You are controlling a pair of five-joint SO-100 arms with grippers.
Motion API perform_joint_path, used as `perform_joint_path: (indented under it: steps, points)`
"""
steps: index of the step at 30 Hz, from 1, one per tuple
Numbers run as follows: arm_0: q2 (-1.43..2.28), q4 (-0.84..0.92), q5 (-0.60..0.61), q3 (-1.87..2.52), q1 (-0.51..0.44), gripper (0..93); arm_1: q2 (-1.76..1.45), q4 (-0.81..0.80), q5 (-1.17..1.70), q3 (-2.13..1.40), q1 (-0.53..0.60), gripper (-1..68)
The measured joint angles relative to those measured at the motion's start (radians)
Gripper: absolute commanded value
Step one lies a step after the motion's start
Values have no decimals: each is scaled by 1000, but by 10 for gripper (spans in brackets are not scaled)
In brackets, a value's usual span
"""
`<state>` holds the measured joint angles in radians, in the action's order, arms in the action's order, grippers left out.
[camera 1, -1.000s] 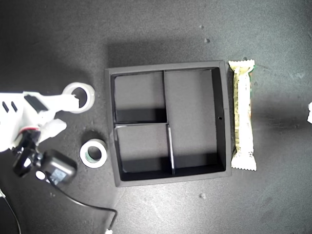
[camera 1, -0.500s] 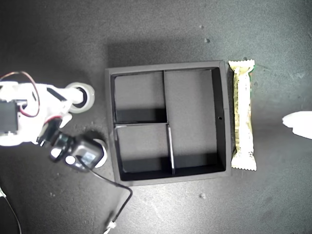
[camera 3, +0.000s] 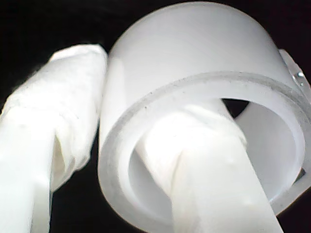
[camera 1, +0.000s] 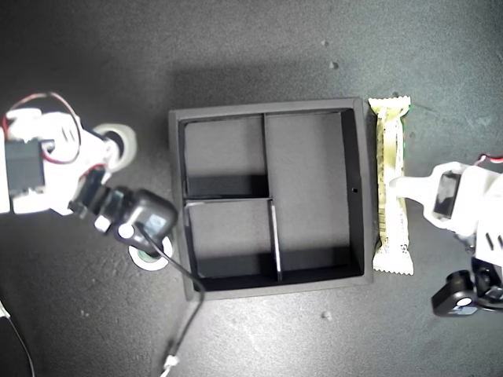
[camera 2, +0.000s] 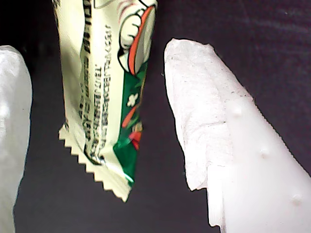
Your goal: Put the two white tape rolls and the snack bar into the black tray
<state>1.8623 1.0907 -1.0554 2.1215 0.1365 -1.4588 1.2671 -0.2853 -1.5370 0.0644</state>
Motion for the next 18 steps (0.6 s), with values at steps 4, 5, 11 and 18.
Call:
perform_joint_path:
  steps: [4,5,11,18]
  points:
    - [84,179,61,-181,-14,0,103,2,32,51,0,196]
    - [92,215,77,-236,-14,0,127,-2,35,57,0,197]
    - [25,331,144,-577,-26,2,221,-77,41,41,0,178]
    - [-192,301,181,-764,-60,3,221,-178,41,-25,-28,63]
